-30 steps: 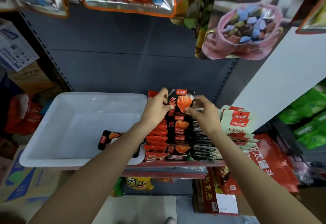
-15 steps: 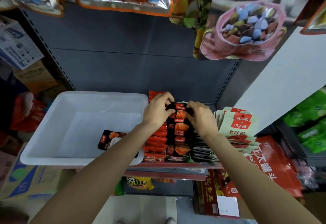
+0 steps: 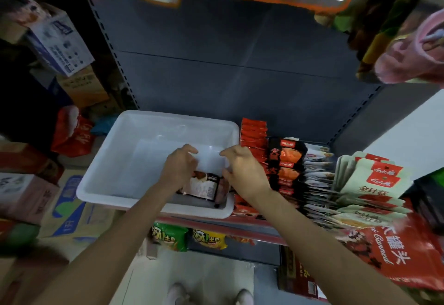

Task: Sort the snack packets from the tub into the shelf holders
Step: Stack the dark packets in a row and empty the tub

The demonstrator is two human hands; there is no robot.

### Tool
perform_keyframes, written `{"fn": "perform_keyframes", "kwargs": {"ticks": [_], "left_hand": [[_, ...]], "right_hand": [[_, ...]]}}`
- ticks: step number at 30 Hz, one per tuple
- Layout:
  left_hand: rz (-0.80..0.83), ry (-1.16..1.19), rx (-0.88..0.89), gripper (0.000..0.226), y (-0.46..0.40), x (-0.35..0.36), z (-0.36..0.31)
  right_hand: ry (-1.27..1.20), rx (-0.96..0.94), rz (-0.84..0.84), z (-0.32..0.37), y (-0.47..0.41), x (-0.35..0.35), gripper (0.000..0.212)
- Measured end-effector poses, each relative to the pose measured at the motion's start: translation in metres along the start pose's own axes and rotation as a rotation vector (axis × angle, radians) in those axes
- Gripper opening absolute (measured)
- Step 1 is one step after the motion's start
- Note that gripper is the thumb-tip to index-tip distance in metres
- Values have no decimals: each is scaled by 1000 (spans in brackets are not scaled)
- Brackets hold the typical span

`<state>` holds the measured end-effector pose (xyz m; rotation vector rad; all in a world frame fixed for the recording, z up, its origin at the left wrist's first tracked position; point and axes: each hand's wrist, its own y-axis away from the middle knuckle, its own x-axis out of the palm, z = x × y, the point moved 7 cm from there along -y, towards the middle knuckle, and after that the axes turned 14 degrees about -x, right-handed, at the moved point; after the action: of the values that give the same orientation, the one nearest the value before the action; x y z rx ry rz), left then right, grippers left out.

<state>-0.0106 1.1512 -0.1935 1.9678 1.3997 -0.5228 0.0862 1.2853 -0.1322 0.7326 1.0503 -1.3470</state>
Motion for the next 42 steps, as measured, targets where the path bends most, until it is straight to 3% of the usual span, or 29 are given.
{"fn": "perform_keyframes", "kwargs": {"ticks": [5, 8, 11, 15, 20, 24, 26, 29, 32, 42], "left_hand": [[178, -469, -183, 30, -29, 2, 74], [266, -381, -326, 43, -38, 1, 99], [294, -197, -430, 19, -44, -2, 110], [395, -46, -454, 17, -47, 2, 115], [353, 439, -457, 15, -54, -22, 100], [316, 570, -381, 39, -51, -50, 75], [290, 556, -297, 40, -48, -55, 63], [226, 513, -68, 27, -39, -61, 32], [197, 510, 75, 17, -32, -61, -5], [198, 487, 212, 20, 5, 8, -113]], "right_hand": [[149, 116, 336, 17, -40, 83, 44], [117, 257, 567, 13, -44, 130, 49], [137, 350, 684, 12, -44, 163, 57], [339, 228, 742, 23, -55, 173, 48], [115, 134, 550, 25, -76, 149, 46], [-244, 262, 109, 18, -92, 103, 36], [-478, 358, -79, 10, -92, 82, 31], [-641, 317, -60, 6, -88, 57, 39], [-578, 214, -13, 0, -75, 29, 44], [-408, 274, -164, -60, 14, -59, 54]]}}
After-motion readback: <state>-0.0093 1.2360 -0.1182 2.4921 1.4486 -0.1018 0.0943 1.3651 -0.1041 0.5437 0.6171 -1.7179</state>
